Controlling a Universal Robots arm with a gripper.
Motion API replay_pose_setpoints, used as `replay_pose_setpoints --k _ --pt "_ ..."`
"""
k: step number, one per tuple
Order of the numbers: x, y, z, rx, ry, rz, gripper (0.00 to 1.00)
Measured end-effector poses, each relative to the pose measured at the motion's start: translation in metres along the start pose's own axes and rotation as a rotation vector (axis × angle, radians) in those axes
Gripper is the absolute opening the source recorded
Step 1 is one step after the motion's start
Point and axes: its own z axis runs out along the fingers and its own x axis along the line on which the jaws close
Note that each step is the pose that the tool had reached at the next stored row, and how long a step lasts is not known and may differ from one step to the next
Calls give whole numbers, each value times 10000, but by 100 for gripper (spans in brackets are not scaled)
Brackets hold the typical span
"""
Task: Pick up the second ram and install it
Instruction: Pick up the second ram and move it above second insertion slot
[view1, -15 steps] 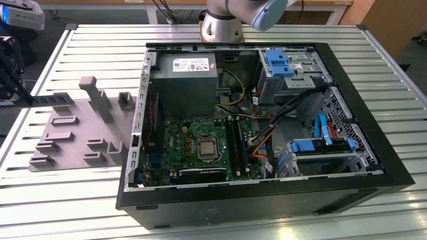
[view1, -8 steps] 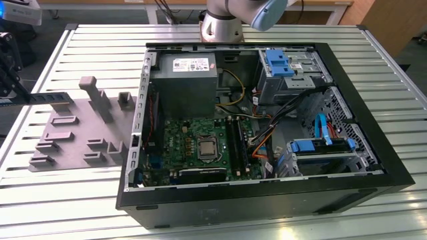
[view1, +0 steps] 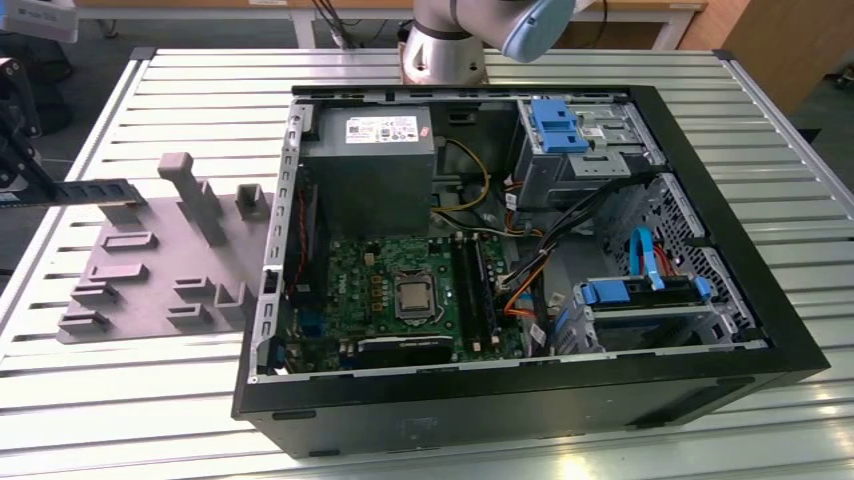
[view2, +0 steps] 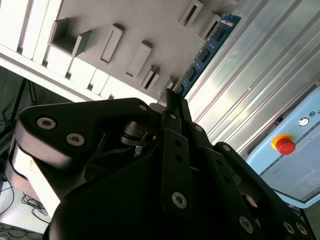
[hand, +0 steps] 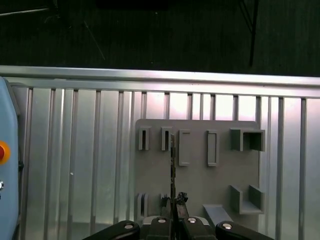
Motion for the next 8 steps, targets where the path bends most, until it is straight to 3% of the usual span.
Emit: replay_pose_setpoints --k 8 --pt "0 1 -74 0 0 0 14"
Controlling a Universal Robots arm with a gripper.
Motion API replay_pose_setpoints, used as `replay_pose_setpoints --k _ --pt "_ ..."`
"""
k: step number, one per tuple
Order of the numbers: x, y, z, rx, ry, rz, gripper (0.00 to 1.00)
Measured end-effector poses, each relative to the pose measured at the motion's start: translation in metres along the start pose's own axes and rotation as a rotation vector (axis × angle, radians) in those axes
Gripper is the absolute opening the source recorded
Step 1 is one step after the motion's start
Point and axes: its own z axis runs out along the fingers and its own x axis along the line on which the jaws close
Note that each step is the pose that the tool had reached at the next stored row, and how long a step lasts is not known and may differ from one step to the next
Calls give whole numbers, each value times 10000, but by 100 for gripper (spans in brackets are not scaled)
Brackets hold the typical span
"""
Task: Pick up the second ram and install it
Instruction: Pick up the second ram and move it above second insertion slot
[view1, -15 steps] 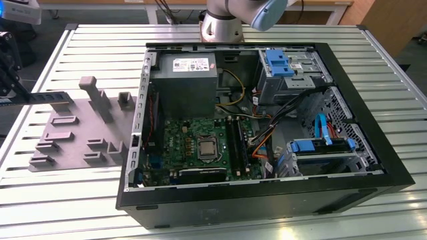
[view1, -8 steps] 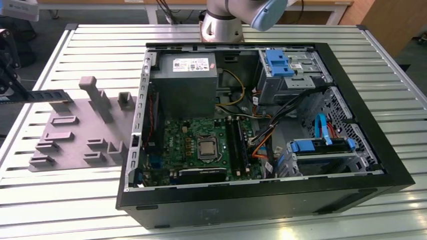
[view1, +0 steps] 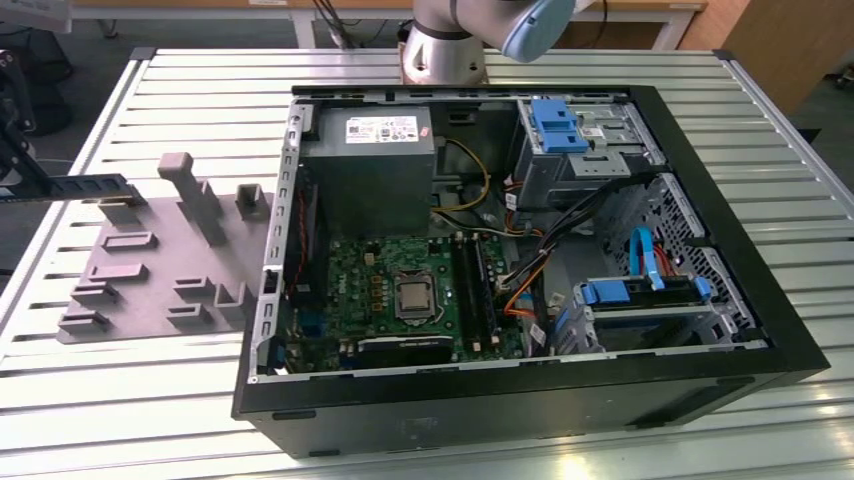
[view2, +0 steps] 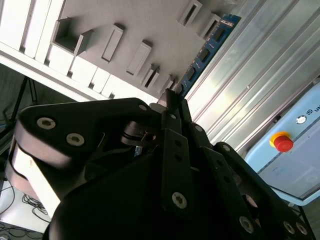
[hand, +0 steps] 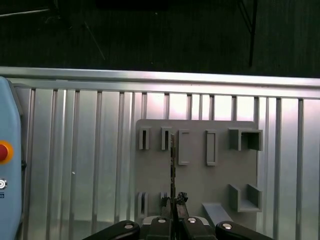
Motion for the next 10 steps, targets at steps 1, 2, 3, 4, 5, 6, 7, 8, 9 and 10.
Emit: replay_pose_setpoints --k 1,2,3,4,5,6,7,8,9,10 --pt "0 0 -12 -1 1 0 14" --pt "0 0 -24 -1 1 0 14" --pt "0 1 -32 0 0 0 14" --pt "0 1 -41 0 0 0 14" --pt "0 1 -54 -1 0 0 14" --pt "0 1 -65 0 0 0 14" --pt "0 1 -78 0 0 0 14" --pt "0 2 -93 0 0 0 14" --pt "-1 2 -107 0 0 0 14" --pt "-1 2 -120 0 0 0 14"
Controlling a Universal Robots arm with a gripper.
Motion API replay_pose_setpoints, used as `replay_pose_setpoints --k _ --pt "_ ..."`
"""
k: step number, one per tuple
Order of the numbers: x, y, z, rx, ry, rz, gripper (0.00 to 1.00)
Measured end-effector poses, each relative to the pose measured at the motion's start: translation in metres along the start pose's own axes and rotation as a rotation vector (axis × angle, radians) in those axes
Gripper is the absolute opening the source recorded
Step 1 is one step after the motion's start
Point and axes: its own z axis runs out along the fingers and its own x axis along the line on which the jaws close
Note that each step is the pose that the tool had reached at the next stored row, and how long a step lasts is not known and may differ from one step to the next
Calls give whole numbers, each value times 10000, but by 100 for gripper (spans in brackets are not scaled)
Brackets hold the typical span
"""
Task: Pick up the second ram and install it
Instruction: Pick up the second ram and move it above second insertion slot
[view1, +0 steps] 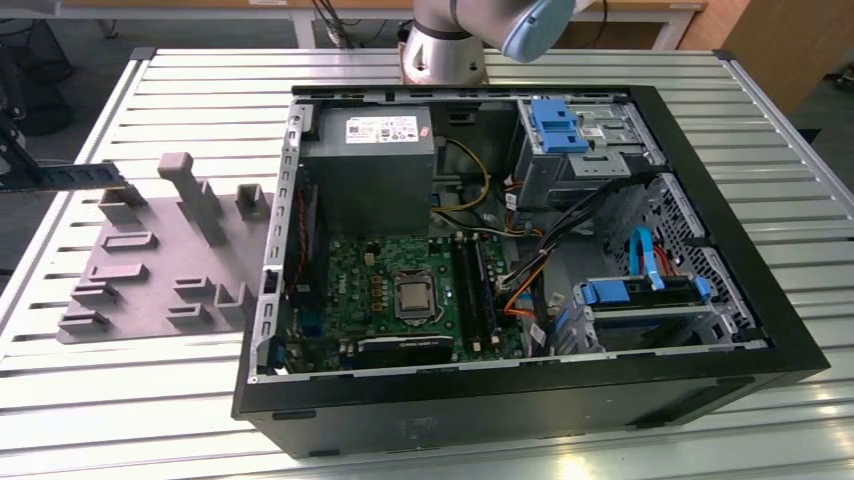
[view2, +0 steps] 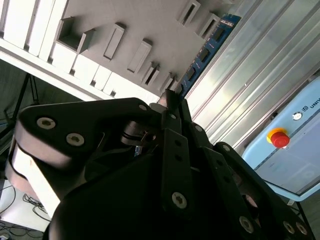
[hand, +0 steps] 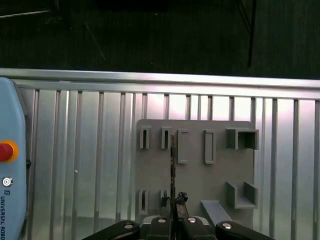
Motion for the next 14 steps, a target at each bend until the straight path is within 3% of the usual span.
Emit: replay_pose_setpoints --k 14 --pt "-1 3 -182 -1 1 0 14"
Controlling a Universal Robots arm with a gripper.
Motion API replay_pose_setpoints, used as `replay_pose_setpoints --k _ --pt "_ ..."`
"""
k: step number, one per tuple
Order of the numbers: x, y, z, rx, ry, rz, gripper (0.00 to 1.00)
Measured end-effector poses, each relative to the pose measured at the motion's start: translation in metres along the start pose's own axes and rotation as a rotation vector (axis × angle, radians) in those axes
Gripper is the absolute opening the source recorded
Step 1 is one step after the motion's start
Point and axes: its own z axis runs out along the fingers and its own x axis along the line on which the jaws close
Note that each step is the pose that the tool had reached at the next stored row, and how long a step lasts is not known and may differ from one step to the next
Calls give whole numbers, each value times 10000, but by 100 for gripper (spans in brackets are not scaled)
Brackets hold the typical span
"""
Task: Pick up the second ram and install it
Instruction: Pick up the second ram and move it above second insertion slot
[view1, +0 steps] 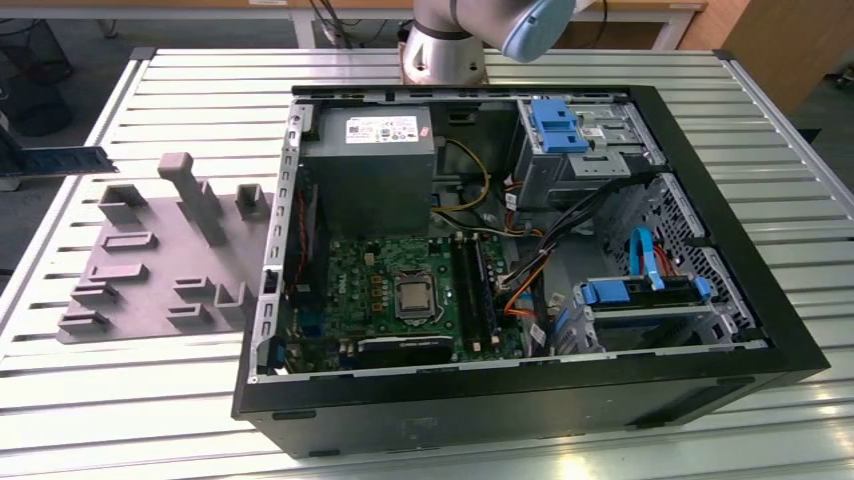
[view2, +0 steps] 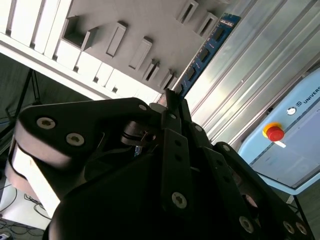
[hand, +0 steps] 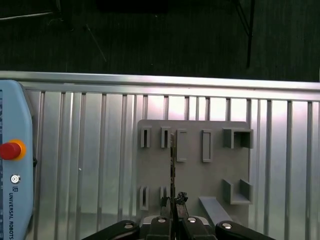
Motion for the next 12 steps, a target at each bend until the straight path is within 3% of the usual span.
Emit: replay_pose_setpoints --k 12 --pt "-1 -2 -57 -1 1 1 14"
